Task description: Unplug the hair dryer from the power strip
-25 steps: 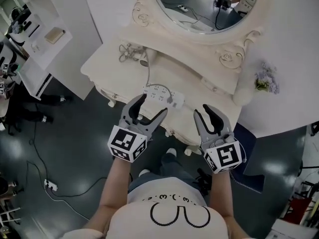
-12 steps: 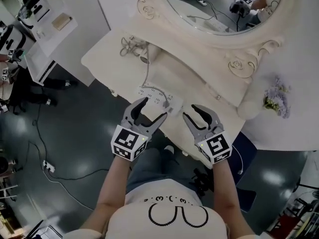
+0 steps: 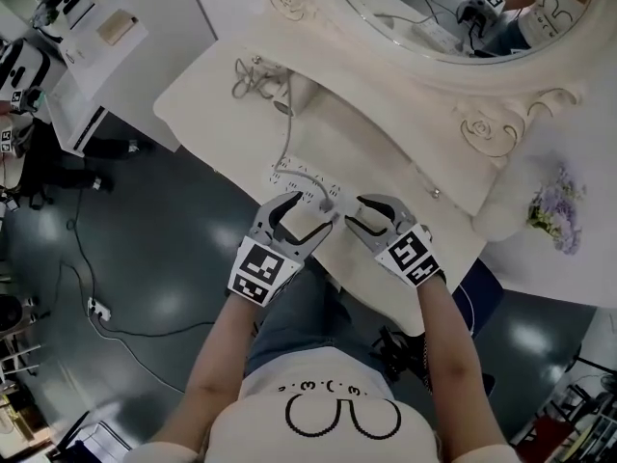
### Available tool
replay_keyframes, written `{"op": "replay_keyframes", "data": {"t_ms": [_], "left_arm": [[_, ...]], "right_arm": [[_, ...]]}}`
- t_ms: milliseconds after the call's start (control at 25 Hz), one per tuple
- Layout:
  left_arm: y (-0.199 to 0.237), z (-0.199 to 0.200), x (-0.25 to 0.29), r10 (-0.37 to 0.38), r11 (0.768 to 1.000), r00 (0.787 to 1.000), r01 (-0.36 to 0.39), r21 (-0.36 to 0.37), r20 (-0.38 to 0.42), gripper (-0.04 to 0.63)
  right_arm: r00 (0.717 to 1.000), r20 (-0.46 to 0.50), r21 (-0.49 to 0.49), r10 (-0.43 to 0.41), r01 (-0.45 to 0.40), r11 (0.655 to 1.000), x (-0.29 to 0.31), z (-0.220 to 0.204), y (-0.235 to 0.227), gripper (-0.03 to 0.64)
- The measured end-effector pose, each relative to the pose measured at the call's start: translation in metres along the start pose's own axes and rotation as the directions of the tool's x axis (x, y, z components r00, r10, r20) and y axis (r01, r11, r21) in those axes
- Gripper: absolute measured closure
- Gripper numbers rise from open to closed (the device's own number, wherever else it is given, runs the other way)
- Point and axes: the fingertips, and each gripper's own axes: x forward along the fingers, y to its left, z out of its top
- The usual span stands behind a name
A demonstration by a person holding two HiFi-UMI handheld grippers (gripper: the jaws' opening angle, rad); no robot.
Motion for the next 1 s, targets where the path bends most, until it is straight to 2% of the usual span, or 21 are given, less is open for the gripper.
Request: {"op": "replay_keyframes", "data": {"t_ms": [240,560,800,960,1000], "left_arm": [[0.004,-0.016,0.021,-0.035,0.999,0.997,0.037,0.021,-0.068,0.339],[0.004,-0.030,0.043,-0.075,0.997,0.988,0.078,0.021,-0.133,0.353],[0.006,-0.041,0.054,-0.082,0.995,0.979,0.091,0.041,-0.184,0.386],[0.007,-0.053,0.060,-0.062,0.994,0.973,0.080,0.075,-0.224,0.476],[0.007,-0.054,0.060,-0.058,0.994,0.974,0.076,0.077,-0.220,0.476]], "right_arm": [[0.989,-0.053,-0.034,0.138,-0.140,0.990,0.022,-0.008,-0.003,0.442],[0.950,-0.121,-0.104,0.288,-0.300,0.948,0.031,-0.014,0.000,0.457],[0.939,-0.173,-0.106,0.296,-0.317,0.943,0.032,-0.018,-0.001,0.457],[0.938,-0.180,-0.095,0.296,-0.316,0.944,0.033,-0.017,-0.001,0.457],[0.937,-0.182,-0.093,0.300,-0.320,0.943,0.033,-0.016,0.000,0.457]]}}
